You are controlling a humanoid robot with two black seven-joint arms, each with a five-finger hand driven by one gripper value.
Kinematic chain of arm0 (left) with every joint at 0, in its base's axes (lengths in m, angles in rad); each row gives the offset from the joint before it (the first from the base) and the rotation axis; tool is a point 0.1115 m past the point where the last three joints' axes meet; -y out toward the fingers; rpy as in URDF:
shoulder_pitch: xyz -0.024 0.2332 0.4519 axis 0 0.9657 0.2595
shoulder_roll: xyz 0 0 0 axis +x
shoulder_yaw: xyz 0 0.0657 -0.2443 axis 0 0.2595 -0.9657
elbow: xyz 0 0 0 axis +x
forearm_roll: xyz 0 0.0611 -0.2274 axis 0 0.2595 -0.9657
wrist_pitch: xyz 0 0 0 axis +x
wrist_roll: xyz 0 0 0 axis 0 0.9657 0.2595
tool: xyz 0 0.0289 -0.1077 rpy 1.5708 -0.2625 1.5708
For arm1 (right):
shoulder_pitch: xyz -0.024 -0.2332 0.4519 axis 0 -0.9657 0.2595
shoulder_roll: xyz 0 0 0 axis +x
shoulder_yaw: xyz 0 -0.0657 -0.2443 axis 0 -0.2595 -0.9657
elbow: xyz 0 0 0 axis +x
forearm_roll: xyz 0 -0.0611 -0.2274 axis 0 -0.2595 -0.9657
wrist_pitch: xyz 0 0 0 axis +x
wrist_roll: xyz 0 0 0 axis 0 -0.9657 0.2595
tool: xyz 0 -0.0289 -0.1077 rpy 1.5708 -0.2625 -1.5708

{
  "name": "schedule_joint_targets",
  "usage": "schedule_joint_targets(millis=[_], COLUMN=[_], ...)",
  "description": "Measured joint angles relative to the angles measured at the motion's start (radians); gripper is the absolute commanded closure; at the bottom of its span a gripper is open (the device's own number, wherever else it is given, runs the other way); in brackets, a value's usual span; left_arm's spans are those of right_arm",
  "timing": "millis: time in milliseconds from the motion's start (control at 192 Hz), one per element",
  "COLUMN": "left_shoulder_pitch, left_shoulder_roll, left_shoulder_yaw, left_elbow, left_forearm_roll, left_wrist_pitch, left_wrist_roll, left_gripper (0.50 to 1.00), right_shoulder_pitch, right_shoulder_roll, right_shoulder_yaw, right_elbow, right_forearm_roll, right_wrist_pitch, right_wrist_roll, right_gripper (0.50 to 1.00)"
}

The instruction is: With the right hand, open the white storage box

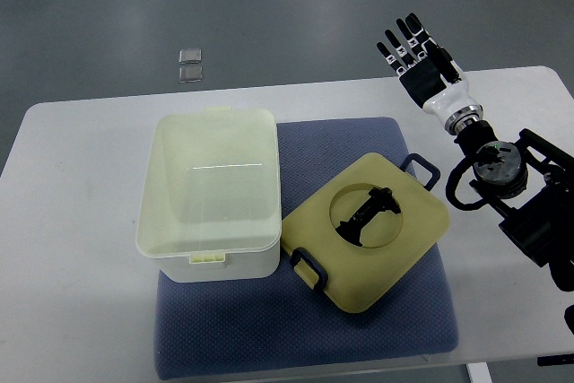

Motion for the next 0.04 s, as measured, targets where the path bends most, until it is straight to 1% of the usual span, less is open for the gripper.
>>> schedule_joint_targets(millis=[37], left_shoulder_pitch=[0.0], left_shoulder_roll=[0.0], left_shoulder_yaw=[0.0], left_elbow=[0.0], left_forearm_roll=[0.0], left_wrist_pitch=[0.0], left_wrist_roll=[0.0], left_gripper=[0.5], right_shoulder_pitch=[-0.001], right_shoulder_roll=[0.001], right_shoulder_yaw=[0.001], right_elbow=[-0.003], right_forearm_roll=[0.0], right_wrist_pitch=[0.0], right_wrist_roll=[0.007], right_gripper=[0.57])
